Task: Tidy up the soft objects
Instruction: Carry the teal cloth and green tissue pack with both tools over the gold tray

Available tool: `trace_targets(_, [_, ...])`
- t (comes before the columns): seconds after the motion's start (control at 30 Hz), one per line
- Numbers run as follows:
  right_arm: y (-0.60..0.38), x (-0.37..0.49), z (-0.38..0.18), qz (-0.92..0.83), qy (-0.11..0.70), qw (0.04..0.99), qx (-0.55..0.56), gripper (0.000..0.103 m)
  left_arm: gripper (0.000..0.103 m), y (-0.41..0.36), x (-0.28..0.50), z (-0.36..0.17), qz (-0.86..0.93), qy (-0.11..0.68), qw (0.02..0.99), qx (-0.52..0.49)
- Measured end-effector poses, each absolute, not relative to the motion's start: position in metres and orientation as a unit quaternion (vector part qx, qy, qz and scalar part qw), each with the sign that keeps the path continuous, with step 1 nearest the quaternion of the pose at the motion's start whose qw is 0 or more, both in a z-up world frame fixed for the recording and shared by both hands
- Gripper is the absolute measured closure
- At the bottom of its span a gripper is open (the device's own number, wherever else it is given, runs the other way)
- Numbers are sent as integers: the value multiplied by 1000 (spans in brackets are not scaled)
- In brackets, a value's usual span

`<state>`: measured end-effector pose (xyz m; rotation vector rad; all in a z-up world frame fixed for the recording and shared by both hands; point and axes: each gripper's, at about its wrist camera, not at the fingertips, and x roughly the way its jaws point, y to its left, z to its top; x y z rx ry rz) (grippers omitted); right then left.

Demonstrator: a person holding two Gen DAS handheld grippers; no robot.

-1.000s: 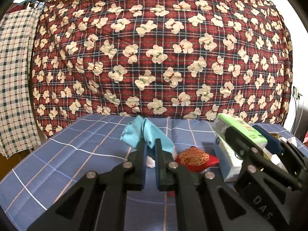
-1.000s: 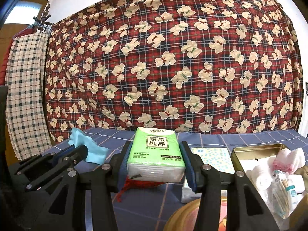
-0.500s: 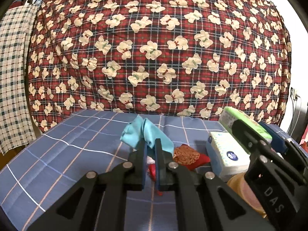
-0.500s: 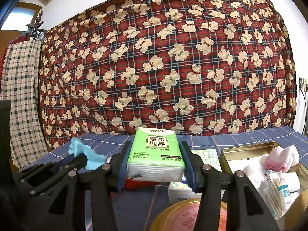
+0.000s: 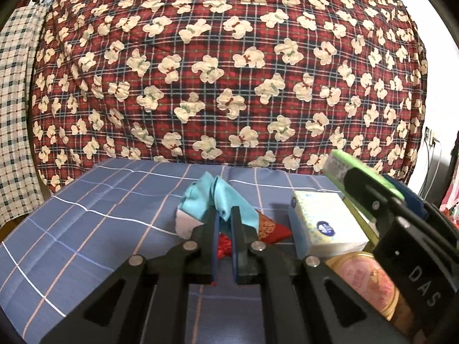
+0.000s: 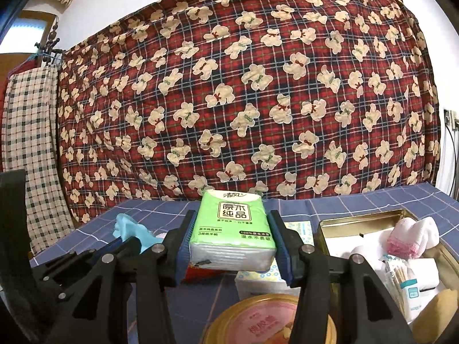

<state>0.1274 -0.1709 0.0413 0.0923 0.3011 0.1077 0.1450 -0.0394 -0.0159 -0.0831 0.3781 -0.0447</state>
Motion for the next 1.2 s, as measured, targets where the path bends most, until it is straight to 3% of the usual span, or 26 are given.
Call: trace_targets(1.2, [-287,111,80,10,156,985,76,51,98,-167,137,33,-135,196,971,10])
